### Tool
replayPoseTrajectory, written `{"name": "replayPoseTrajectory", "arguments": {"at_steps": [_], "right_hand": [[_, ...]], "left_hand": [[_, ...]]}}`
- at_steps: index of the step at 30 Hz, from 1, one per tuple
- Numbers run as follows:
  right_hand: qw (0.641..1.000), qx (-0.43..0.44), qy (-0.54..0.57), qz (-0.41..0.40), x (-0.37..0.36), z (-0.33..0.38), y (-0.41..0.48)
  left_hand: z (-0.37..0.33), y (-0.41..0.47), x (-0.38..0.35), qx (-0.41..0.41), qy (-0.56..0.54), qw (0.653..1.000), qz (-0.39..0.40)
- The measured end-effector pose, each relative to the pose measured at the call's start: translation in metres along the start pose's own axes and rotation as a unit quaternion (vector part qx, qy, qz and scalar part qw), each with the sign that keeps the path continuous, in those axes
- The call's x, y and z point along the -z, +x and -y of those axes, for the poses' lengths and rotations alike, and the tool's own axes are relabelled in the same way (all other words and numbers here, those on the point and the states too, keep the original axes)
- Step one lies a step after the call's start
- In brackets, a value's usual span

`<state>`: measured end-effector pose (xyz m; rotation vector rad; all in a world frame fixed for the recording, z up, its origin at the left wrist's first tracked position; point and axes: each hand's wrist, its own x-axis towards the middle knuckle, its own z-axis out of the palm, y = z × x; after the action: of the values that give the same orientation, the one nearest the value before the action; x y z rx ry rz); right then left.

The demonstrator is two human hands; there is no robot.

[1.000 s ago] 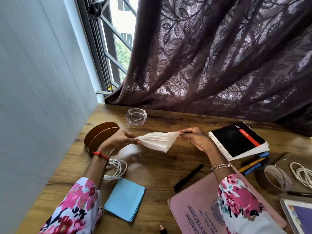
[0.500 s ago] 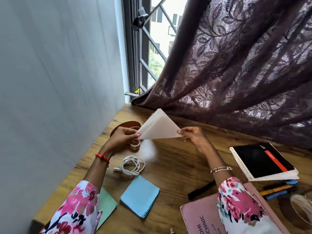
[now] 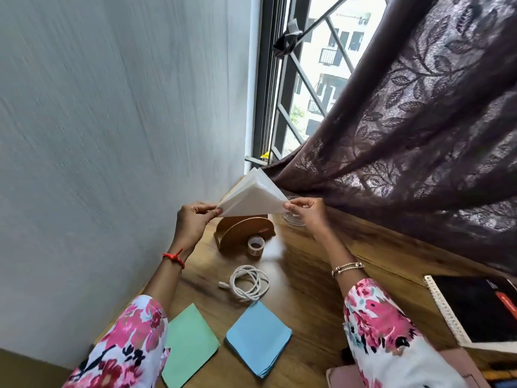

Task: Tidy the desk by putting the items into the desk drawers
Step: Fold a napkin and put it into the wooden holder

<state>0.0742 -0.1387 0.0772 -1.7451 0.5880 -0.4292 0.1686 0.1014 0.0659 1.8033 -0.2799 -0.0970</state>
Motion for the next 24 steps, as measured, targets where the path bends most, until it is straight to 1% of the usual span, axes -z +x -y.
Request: {"name": "replayPoseTrajectory", "arguments": {"at_steps": [6, 13, 16, 19, 24], "right_hand": [[0.999, 0.004, -0.042, 0.001, -0.013, -0.011, 0.017], [0.989, 0.013, -0.148, 0.016, -0.024, -0.03, 0.027], [0.976, 0.016, -0.217, 0.016, -0.026, -0.034, 0.027], [0.952, 0.013, -0.306, 0.012, -0.028, -0.037, 0.025], [0.92, 0.063, -0.387, 0.001, -0.029, -0.04, 0.02]], "left_hand": [[0.015, 0.0, -0.002, -0.011, 0.024, 0.999, -0.043], [0.035, -0.007, -0.004, 0.007, 0.033, 0.998, -0.043], [0.044, -0.009, -0.007, 0.008, 0.046, 0.998, -0.036], [0.051, -0.011, -0.009, 0.022, 0.062, 0.997, -0.033], [0.058, -0.011, -0.012, 0.04, 0.065, 0.997, -0.026]]}}
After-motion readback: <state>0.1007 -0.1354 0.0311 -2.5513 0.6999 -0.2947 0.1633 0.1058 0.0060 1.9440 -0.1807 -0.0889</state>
